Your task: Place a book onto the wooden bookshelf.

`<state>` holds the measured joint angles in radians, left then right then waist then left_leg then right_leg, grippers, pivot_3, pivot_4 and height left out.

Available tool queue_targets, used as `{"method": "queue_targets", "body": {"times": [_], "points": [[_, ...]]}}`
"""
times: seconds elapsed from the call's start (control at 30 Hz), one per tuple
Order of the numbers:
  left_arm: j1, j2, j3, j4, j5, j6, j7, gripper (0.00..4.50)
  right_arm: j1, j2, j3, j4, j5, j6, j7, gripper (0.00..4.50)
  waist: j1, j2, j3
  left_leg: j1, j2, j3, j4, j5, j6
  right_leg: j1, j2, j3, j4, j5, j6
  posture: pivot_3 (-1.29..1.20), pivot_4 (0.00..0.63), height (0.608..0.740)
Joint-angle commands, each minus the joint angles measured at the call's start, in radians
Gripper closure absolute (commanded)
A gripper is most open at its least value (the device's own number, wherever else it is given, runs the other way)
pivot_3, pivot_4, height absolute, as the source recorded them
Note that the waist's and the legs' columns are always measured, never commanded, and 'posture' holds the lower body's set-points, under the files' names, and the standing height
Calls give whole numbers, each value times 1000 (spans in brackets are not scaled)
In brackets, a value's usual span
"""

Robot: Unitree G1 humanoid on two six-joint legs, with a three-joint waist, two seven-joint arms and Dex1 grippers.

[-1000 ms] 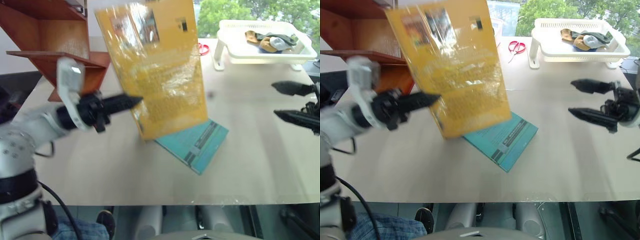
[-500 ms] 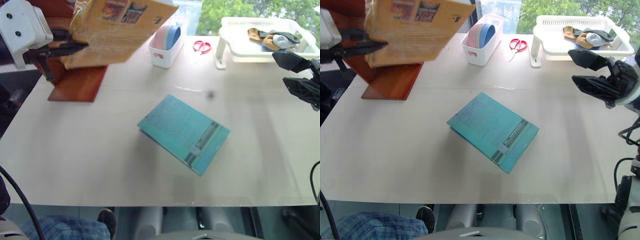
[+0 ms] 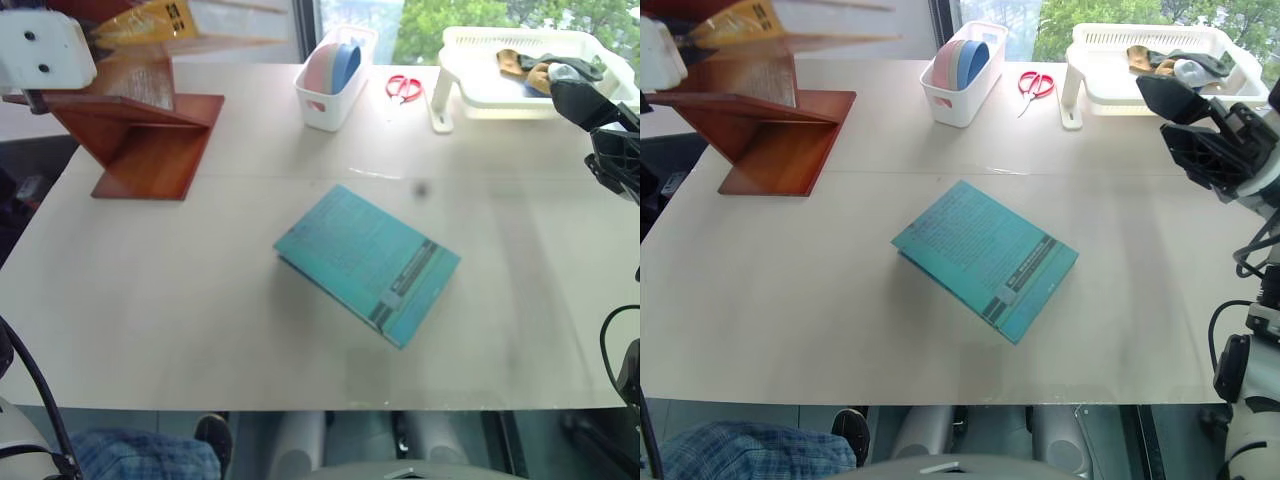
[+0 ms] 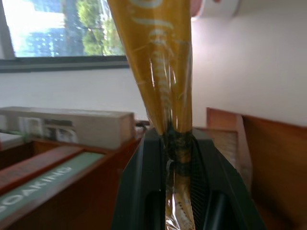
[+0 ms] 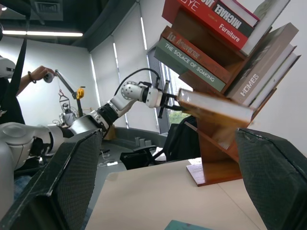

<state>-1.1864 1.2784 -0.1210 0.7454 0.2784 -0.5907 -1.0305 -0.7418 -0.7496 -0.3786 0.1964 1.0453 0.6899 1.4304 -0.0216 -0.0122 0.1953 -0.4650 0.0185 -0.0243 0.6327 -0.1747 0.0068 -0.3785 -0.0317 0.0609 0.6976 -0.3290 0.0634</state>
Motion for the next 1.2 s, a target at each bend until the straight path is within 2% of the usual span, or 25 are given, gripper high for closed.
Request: {"method": "queue_targets", "body": {"times": [0.03, 0.6, 0.73, 0.77, 0.8, 0.93, 1.0, 1.2], "points": [[-48, 62, -4, 79, 58, -28, 8, 4303, 4, -6, -40, -49, 21, -6, -8, 0, -6, 0, 0, 0, 0, 0, 1, 0, 0, 0, 0, 0, 1, 0, 0, 0, 150, 740], [-164, 78, -124, 387, 324, -46, 270, 4303, 10, 2, -53, -114, 56, 23, -59, 0, -22, 0, 0, 0, 1, -1, 2, 0, 0, 0, 0, -1, 3, 0, 0, 0, 150, 740], [-176, 66, -129, 428, 324, -28, 252, 4303, 23, 6, -57, -129, 57, 16, -72, 0, -22, 0, 0, 0, 2, -1, 2, 0, 0, 0, 0, -1, 3, 0, 0, 0, 150, 740], [-178, 66, -132, 429, 329, -25, 252, 3301, 26, 6, -59, -133, 59, 17, -75, 0, -23, 0, 0, 0, 2, -1, 2, 0, 0, 0, 0, -1, 3, 0, 0, 0, 150, 740], [-180, 66, -136, 429, 335, -23, 254, 2917, 28, 6, -61, -137, 62, 18, -77, 0, -23, 0, 0, 0, 1, -1, 2, 0, 0, 0, 0, -1, 3, 0, 0, 0, 150, 740], [-190, 72, -160, 424, 371, -5, 276, 836, 38, 3, -68, -146, 67, 21, -85, 0, -21, 0, 0, 0, 1, -1, 2, 0, 0, 0, 0, -1, 4, 0, 0, 0, 150, 740], [-194, 74, -167, 420, 383, 2, 285, 55, 36, 2, -68, -144, 68, 19, -88, 0, -20, 0, 0, 0, 1, -1, 3, 0, 0, 0, 0, -1, 4, 0, 0, 0, 150, 740], [-191, 86, -166, 415, 394, 18, 309, 55, 22, -1, -57, -124, 60, 16, -85, 0, -21, 0, 0, 0, 1, -1, 4, 0, 0, 0, 0, -1, 7, 0, 0, 0, 150, 740]]}}
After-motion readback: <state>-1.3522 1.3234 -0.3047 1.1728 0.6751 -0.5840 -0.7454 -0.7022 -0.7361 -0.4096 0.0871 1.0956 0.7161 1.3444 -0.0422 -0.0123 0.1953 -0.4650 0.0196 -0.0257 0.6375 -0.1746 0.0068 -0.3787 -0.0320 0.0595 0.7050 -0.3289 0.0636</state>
